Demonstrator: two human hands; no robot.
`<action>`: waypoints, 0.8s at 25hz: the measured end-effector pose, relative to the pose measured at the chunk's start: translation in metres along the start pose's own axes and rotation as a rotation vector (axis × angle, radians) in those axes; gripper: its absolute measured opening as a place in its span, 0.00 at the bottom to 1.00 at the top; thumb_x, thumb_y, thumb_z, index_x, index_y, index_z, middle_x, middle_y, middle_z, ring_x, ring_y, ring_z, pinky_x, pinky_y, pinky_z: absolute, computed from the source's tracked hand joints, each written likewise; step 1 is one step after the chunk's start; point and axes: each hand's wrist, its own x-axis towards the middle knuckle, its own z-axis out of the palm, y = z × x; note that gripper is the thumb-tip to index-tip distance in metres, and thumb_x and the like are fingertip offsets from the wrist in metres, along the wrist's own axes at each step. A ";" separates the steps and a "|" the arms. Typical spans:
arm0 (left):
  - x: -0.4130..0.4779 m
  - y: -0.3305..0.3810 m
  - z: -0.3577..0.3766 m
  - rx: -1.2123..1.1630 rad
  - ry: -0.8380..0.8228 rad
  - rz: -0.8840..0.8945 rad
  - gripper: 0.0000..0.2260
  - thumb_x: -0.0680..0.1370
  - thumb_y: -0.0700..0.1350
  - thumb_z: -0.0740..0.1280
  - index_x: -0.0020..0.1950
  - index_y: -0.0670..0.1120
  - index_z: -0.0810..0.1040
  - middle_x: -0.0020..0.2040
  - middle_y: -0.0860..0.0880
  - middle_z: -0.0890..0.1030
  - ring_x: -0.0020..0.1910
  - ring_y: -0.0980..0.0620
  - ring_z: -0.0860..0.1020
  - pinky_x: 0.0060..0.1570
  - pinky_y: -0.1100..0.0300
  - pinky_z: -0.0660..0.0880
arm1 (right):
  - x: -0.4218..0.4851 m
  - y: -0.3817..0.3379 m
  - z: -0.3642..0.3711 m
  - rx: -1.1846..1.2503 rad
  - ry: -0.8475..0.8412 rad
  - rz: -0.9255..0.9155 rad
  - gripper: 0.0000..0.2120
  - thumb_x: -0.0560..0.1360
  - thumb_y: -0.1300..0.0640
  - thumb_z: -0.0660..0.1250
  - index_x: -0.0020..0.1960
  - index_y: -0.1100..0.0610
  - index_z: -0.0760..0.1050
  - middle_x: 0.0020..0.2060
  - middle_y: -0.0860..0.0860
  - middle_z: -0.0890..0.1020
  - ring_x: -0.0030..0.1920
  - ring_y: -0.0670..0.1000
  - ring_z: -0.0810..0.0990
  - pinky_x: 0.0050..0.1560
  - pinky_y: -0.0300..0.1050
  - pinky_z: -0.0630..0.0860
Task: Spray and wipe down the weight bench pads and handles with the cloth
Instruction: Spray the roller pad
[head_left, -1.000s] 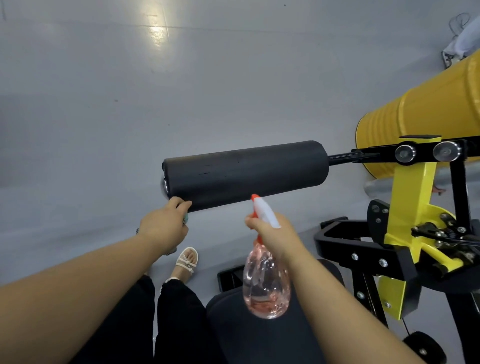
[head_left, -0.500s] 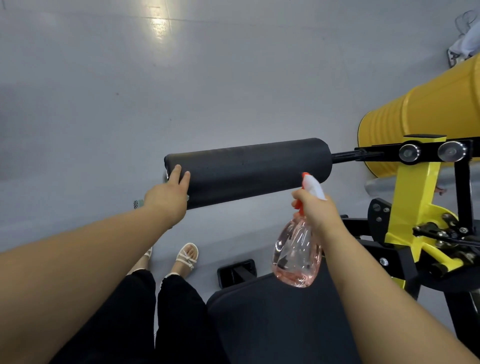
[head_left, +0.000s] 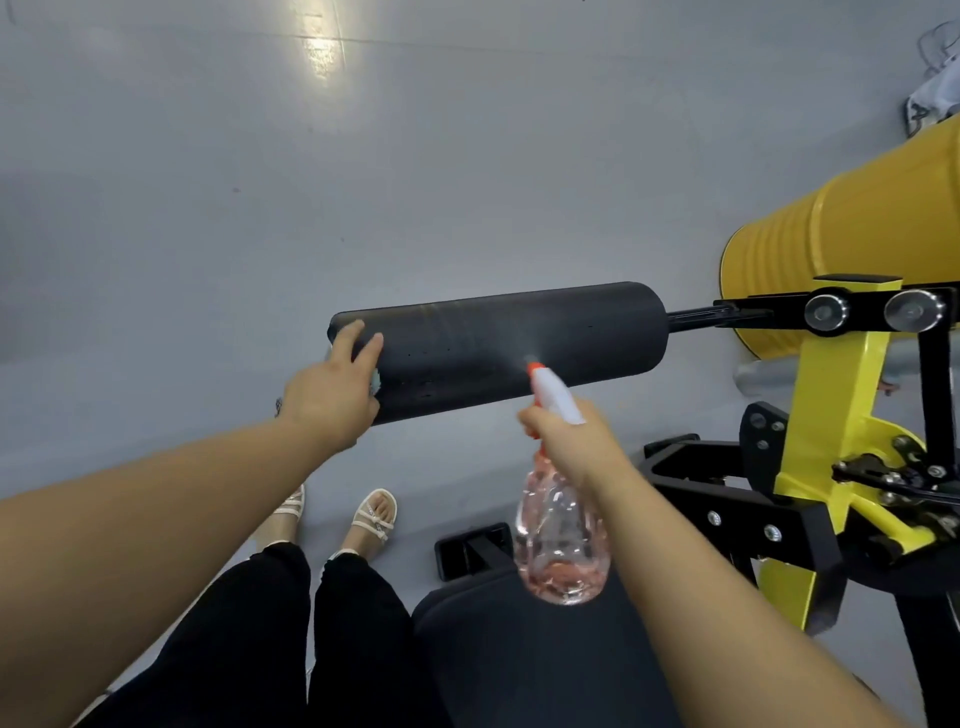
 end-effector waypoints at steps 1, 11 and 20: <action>0.006 0.000 -0.002 -0.012 -0.019 -0.018 0.31 0.78 0.46 0.61 0.77 0.51 0.48 0.77 0.52 0.44 0.50 0.40 0.77 0.40 0.55 0.74 | -0.003 -0.005 0.013 -0.014 -0.050 -0.027 0.14 0.73 0.53 0.63 0.57 0.57 0.74 0.38 0.52 0.75 0.35 0.51 0.72 0.43 0.49 0.74; -0.020 0.016 0.013 0.012 -0.048 0.001 0.24 0.79 0.44 0.59 0.74 0.47 0.57 0.75 0.48 0.51 0.49 0.41 0.78 0.39 0.55 0.72 | 0.022 -0.004 -0.012 0.026 0.054 0.000 0.24 0.75 0.52 0.61 0.70 0.44 0.64 0.45 0.54 0.76 0.44 0.54 0.74 0.53 0.55 0.74; 0.008 0.039 -0.009 -0.090 -0.041 -0.006 0.22 0.78 0.46 0.61 0.71 0.51 0.62 0.76 0.50 0.51 0.53 0.41 0.76 0.41 0.53 0.75 | 0.015 0.040 -0.050 0.362 0.305 0.232 0.12 0.74 0.52 0.64 0.55 0.55 0.75 0.42 0.55 0.77 0.42 0.54 0.78 0.50 0.51 0.75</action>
